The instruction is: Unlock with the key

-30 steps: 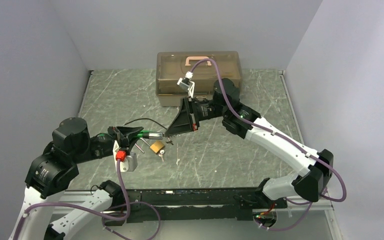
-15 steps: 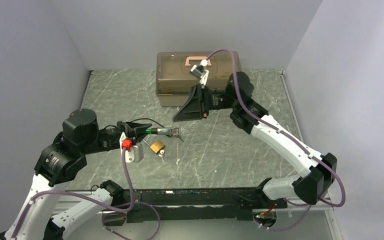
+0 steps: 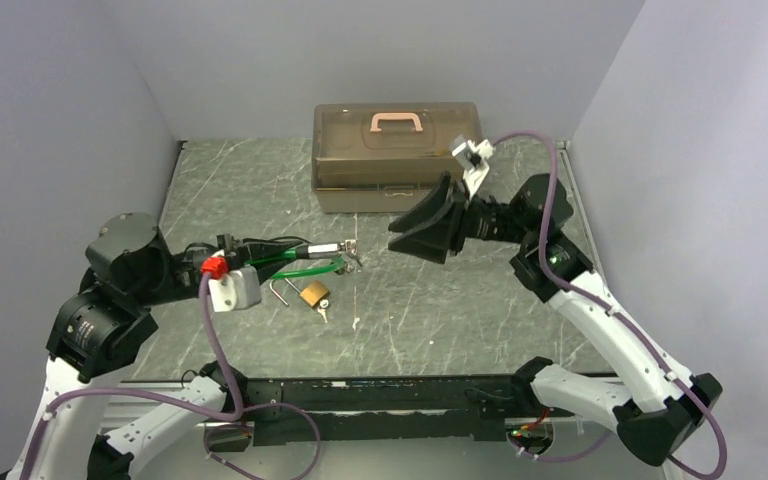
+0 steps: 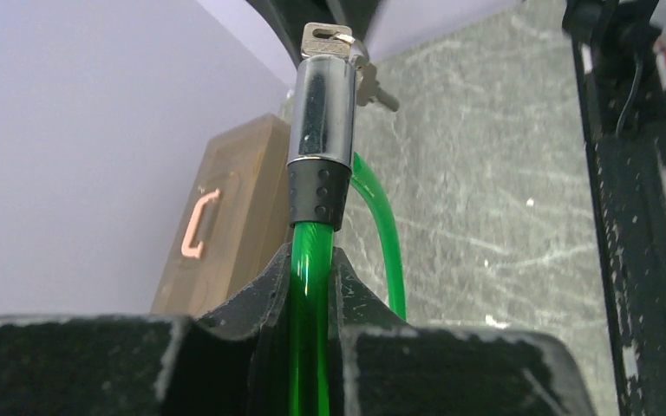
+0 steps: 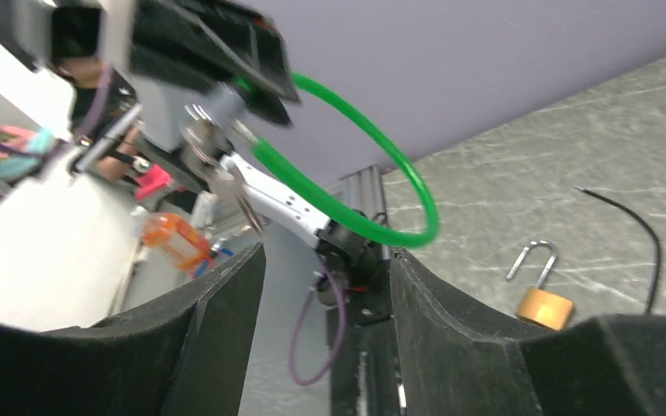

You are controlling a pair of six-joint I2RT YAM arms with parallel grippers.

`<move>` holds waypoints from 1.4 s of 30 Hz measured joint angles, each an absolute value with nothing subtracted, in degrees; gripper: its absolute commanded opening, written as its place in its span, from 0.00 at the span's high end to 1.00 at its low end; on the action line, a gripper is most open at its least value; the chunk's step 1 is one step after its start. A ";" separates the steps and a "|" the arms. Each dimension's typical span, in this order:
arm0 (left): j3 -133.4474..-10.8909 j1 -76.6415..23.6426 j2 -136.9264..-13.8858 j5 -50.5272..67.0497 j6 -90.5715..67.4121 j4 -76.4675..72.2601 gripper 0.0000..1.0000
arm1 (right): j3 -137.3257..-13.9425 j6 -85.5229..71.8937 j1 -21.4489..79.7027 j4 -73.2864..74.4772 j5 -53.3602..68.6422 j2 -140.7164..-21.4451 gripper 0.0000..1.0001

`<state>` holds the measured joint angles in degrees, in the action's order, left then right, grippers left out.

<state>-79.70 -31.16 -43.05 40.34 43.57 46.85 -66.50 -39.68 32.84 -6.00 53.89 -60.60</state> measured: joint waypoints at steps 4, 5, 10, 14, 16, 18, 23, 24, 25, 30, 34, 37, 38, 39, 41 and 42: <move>-82.04 -29.63 -43.99 44.66 35.59 42.94 1.00 | -59.72 -31.00 37.87 -6.57 49.69 -57.06 0.38; -82.30 -29.15 -44.16 45.89 33.36 41.91 1.00 | -59.55 -29.23 39.64 -6.44 48.77 -57.30 0.38; -82.32 -27.57 -45.28 50.19 25.96 38.76 1.00 | -61.54 -19.29 49.50 -6.02 42.54 -59.57 0.38; -82.30 -26.59 -45.76 51.83 22.59 37.17 1.00 | -62.41 -15.40 50.98 -8.27 39.13 -59.68 0.44; -82.30 -26.20 -45.76 52.42 21.08 36.58 1.00 | -62.41 -14.76 51.35 -10.04 37.89 -59.70 0.58; -82.26 -25.89 -45.76 52.90 19.51 35.68 1.00 | -62.41 -14.39 52.01 -11.53 37.17 -59.92 0.68; -81.67 -25.28 -46.15 53.74 15.33 32.25 1.00 | -62.43 -14.33 54.30 -13.69 35.55 -61.52 0.72; -81.43 -25.23 -46.44 54.11 14.22 31.31 1.00 | -62.35 -14.35 54.72 -13.93 35.29 -61.84 0.73; -81.14 -25.23 -46.65 54.30 13.63 30.52 1.00 | -62.08 -14.37 55.07 -14.24 34.85 -62.00 0.80; -78.61 -24.80 -47.48 54.61 10.61 27.14 1.00 | -59.33 -14.33 55.90 -15.86 33.15 -60.95 1.00; -77.10 -24.71 -47.64 54.41 8.62 26.83 1.00 | -54.89 -13.65 56.14 -15.77 28.86 -56.75 1.00; -76.93 -24.14 -48.66 55.92 4.99 27.35 1.00 | -50.46 -13.85 56.84 -16.32 25.43 -52.60 1.00; -76.77 -23.79 -49.12 56.75 3.29 27.33 1.00 | -49.36 -13.93 56.95 -16.53 24.62 -51.72 1.00; -76.58 -23.33 -49.56 57.56 1.50 27.27 1.00 | -48.25 -14.06 57.06 -16.60 23.81 -50.83 1.00; -75.96 -22.44 -50.43 58.98 -2.09 27.24 1.00 | -46.76 -14.11 57.10 -16.32 22.28 -49.69 1.00; -75.59 -22.06 -50.87 59.53 -3.84 26.98 1.00 | -46.33 -14.11 57.10 -16.10 21.52 -49.39 1.00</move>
<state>-75.59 -22.06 -50.87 59.53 -3.84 26.98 -46.33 -14.11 57.10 -16.10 21.52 -49.39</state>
